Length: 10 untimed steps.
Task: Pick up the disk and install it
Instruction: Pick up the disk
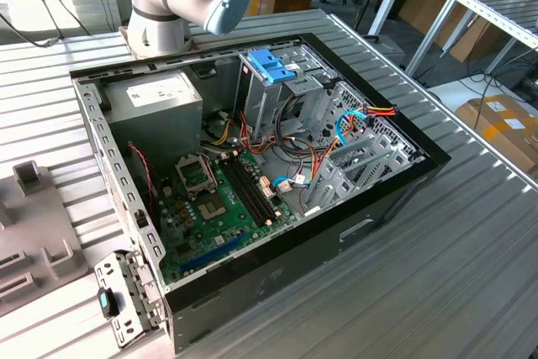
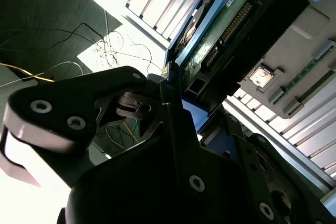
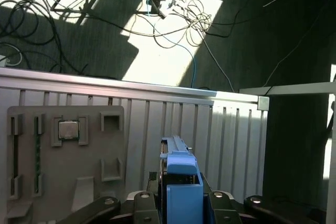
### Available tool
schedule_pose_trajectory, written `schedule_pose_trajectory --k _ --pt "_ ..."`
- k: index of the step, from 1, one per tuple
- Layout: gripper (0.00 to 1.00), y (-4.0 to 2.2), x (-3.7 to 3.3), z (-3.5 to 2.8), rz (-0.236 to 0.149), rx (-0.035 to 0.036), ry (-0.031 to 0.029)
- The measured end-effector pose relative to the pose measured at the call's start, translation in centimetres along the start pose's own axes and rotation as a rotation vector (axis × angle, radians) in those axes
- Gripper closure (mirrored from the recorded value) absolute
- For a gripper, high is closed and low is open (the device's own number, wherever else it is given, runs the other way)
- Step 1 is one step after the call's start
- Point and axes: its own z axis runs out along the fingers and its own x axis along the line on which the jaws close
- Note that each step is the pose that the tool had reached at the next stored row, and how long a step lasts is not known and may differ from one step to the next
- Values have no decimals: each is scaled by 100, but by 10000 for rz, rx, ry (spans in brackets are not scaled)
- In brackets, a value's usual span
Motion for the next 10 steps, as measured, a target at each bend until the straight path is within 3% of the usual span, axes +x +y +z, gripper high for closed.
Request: schedule_pose_trajectory --k 10 --pt "63 2 -28 -83 -6 8 -109"
